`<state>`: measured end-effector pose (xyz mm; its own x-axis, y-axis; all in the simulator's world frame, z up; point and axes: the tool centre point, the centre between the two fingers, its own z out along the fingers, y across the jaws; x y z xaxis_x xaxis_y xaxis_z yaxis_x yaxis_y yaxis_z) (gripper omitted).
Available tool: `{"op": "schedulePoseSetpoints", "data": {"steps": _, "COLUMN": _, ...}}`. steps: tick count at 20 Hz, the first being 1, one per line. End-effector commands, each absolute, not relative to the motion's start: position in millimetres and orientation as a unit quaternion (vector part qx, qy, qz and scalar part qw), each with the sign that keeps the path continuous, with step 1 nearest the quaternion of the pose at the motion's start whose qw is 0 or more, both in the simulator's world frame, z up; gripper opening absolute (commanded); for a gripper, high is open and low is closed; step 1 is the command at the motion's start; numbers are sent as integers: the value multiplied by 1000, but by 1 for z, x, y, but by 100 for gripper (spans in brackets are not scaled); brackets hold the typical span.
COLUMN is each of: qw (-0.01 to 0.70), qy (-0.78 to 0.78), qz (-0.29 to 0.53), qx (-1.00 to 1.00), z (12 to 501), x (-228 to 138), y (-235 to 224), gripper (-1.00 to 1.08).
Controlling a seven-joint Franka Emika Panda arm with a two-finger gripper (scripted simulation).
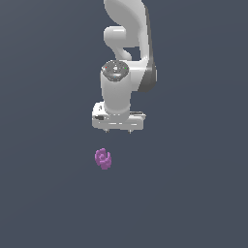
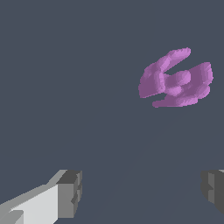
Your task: Pick up the object and move it to a goal position.
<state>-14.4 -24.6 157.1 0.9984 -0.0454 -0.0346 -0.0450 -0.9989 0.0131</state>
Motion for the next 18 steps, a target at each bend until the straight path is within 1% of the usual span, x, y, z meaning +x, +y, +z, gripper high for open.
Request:
{"op": "schedulePoseSetpoints", "data": {"steps": 1, "qw": 6, "qy": -23, "qz": -17, "qx": 1000, "z": 157, "x": -14, "y": -25, "gripper": 100}}
{"op": "schedulePoseSetpoints", "data": {"steps": 10, "qw": 10, "qy": 15, "qz": -5, "qx": 1000, "z": 172, "x": -9, "y": 5, "gripper": 100}}
{"op": "schedulePoseSetpoints", "data": {"steps": 18, "qw": 9, "qy": 18, "qz": -5, "qx": 1000, "z": 169, "x": -3, "y": -2, "gripper": 100}}
